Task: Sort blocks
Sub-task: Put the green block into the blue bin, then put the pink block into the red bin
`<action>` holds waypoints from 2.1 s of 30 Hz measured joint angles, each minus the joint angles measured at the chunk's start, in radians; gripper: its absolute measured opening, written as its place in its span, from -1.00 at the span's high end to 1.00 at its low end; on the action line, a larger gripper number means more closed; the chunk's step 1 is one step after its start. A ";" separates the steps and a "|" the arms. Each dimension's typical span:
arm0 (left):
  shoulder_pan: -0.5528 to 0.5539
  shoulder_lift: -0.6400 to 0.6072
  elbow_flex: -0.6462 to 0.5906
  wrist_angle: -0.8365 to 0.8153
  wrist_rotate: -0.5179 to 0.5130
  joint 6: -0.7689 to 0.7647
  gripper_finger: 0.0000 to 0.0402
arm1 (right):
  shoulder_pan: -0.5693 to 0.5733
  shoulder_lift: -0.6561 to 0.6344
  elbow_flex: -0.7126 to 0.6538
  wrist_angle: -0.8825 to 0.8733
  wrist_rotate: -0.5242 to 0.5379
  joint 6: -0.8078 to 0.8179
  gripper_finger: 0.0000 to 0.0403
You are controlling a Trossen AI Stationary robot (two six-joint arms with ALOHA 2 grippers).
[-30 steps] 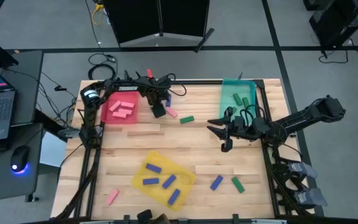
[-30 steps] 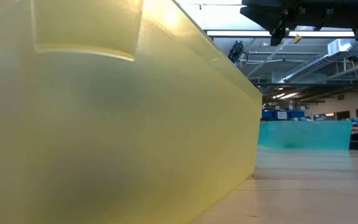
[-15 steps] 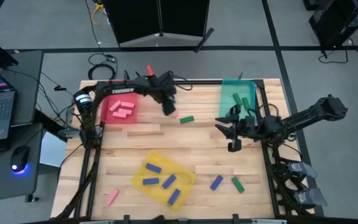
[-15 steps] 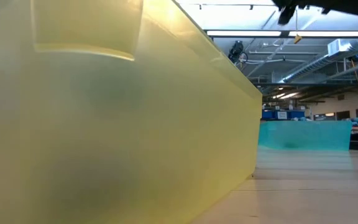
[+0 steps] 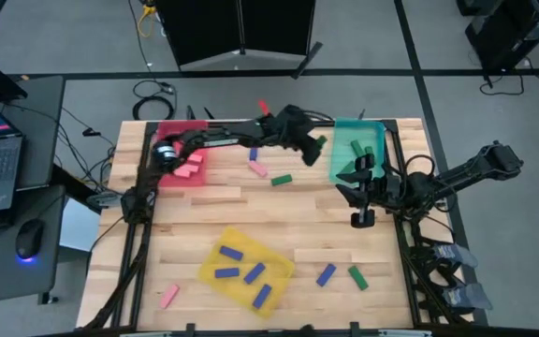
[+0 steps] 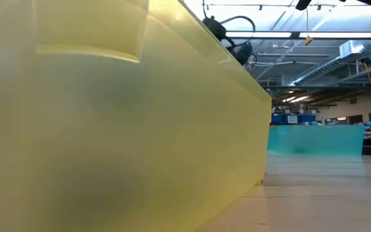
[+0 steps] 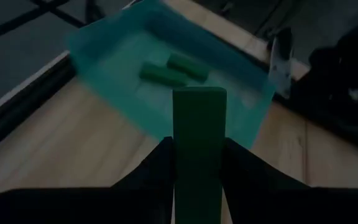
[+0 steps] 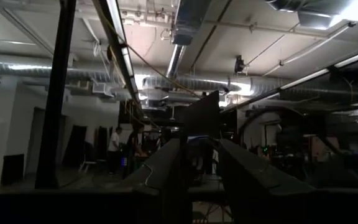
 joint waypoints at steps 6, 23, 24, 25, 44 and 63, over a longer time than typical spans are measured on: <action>-0.018 0.179 0.208 0.107 0.040 -0.106 0.48 | 0.000 0.006 0.000 0.012 0.000 0.000 0.39; -0.056 0.410 0.465 0.148 0.078 -0.213 -0.17 | 0.001 0.006 0.000 0.013 0.000 -0.001 0.42; -0.056 0.405 0.467 0.152 0.095 -0.199 -0.28 | 0.001 0.006 0.000 0.013 0.000 -0.001 0.42; -0.056 0.402 0.467 0.152 0.100 -0.193 -0.37 | 0.001 0.006 0.000 0.013 0.000 -0.001 0.42; -0.068 -0.022 0.049 0.255 -0.028 0.063 0.49 | 0.039 0.006 0.000 -0.001 -0.001 -0.026 0.44; -0.271 -1.264 -1.261 0.711 -0.399 0.060 0.75 | -0.200 0.147 0.175 -0.596 0.058 0.288 0.43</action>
